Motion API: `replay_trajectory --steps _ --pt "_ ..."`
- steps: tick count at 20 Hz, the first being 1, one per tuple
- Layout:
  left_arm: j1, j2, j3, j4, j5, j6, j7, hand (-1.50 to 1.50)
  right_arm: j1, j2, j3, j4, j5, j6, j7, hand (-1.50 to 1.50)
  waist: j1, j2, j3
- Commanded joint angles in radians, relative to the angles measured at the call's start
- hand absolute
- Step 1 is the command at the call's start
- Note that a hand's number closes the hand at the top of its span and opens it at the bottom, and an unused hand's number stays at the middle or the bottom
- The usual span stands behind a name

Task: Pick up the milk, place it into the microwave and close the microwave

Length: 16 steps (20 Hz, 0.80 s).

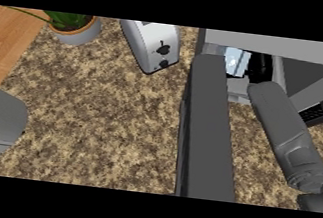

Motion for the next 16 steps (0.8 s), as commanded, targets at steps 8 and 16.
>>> replay_trajectory --steps 8,16 --pt "-0.047 0.014 -0.027 0.036 -0.002 -0.012 0.013 -1.5 -0.023 -0.087 0.027 0.106 0.077 -0.146 -0.03 1.5 0.043 0.029 0.001" --pt "-0.082 0.049 0.002 0.063 -0.041 -0.007 0.004 -1.5 -0.015 -0.124 0.064 0.2 0.137 -0.364 0.142 -1.5 0.058 0.035 0.001"
